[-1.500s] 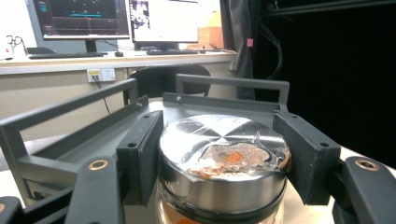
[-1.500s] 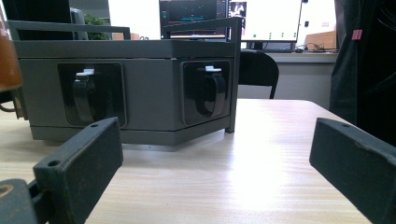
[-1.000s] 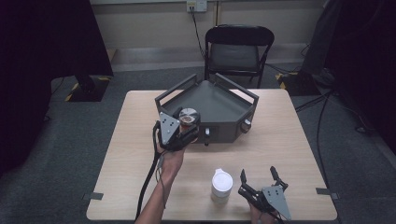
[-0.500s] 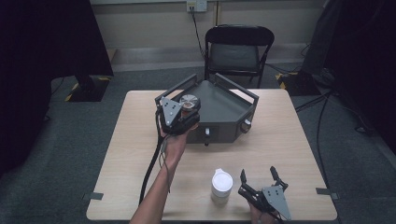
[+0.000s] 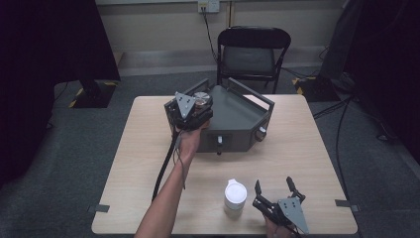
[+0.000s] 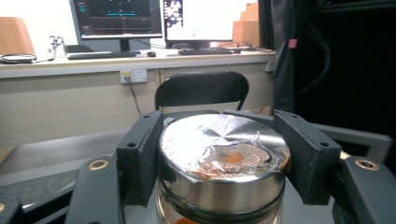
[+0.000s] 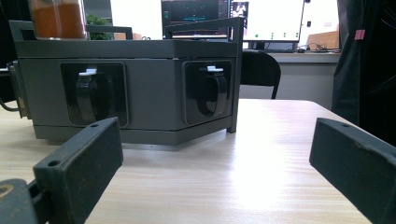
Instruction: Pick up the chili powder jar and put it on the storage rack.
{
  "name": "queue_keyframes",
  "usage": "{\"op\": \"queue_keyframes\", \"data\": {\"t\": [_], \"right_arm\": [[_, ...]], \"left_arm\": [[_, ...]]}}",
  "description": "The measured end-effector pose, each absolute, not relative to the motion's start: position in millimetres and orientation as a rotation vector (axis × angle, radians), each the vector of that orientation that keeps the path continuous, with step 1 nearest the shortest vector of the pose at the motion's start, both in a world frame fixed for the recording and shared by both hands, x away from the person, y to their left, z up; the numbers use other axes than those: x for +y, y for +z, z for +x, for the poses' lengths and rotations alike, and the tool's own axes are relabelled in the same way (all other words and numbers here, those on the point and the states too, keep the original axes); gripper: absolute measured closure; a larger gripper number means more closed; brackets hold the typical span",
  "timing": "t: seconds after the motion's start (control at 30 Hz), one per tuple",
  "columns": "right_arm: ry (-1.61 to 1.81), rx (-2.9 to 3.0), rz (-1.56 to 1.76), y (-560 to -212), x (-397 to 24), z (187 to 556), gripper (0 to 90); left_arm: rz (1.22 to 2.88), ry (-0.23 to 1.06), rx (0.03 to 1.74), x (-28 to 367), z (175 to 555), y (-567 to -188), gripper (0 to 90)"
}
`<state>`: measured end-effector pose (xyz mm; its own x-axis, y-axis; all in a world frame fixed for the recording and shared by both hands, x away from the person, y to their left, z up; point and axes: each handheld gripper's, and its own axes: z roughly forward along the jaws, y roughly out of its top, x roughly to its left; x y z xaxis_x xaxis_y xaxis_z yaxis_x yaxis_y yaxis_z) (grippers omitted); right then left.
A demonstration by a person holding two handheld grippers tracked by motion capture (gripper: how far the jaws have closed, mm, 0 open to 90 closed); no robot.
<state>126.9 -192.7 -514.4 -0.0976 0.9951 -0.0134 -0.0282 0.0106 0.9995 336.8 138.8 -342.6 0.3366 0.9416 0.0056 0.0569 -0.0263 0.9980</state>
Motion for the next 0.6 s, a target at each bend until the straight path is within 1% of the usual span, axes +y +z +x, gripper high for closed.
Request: {"op": "queue_keyframes", "data": {"t": [0.27, 0.6], "right_arm": [[1.285, 1.265, 1.132, -514.4, -192.6, 126.8, 1.3], [1.284, 1.264, 1.132, -514.5, -192.5, 126.6, 1.3]], "left_arm": [[1.429, 0.931, 1.012, 139.3, 346.7, -345.9, 35.8], [1.434, 0.917, 1.034, 140.0, 348.2, -350.0, 35.7]]}}
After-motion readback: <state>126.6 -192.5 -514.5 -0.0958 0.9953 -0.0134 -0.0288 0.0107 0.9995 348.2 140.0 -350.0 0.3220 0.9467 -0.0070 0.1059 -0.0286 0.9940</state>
